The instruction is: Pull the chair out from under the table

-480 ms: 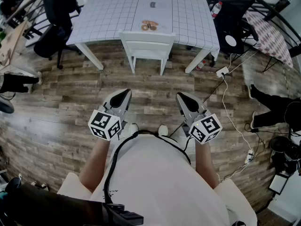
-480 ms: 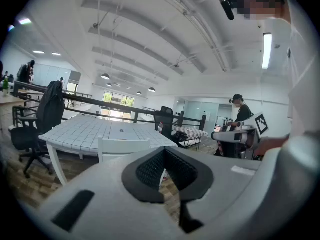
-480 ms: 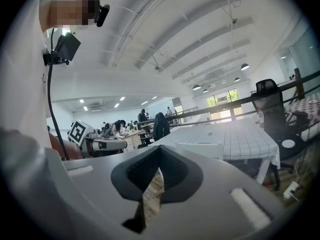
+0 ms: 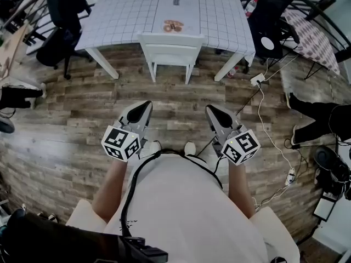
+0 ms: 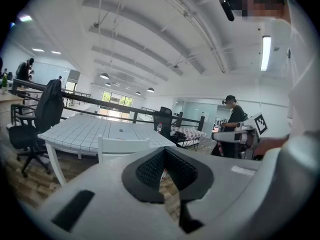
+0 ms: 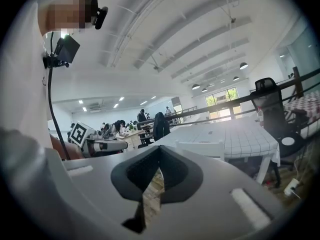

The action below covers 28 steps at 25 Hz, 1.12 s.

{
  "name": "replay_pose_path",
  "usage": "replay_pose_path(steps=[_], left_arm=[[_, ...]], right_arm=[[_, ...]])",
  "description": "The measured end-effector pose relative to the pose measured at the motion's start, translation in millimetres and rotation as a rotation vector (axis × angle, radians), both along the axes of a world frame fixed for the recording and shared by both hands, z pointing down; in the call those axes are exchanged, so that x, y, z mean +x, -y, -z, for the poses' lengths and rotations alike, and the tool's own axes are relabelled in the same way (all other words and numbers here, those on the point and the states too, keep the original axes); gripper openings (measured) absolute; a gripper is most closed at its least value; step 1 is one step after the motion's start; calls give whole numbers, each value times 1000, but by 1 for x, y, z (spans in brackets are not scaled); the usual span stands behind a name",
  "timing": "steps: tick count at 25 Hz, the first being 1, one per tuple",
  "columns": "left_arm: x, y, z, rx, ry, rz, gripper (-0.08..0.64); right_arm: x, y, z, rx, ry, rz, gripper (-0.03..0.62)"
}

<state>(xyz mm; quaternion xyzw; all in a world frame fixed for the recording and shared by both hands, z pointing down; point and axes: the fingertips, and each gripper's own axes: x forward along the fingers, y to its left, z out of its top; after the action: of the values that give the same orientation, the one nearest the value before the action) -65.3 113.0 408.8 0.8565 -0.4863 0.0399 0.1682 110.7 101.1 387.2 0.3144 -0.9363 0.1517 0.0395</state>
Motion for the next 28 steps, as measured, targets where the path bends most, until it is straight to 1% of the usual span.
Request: replay_pose_path(steps=[6, 11, 16, 19, 23, 28], left_arm=[[-19, -3, -4, -6, -10, -7, 6], [-45, -7, -14, -24, -20, 1, 5], [-70, -17, -20, -26, -21, -35, 5], [-88, -20, -22, -27, -27, -40, 5], [-116, -26, -26, -32, -36, -34, 5], [-141, -38, -35, -51, -55, -73, 6]], right_arm=[[-21, -4, -4, -41, 4, -1, 6], [-48, -12, -10, -57, 7, 8, 6], [-87, -24, -13, -67, 11, 37, 6], [-109, -27, -13, -68, 3, 35, 6], [-132, -29, -17, -70, -28, 20, 6], [-151, -33, -19, -84, -24, 11, 6]])
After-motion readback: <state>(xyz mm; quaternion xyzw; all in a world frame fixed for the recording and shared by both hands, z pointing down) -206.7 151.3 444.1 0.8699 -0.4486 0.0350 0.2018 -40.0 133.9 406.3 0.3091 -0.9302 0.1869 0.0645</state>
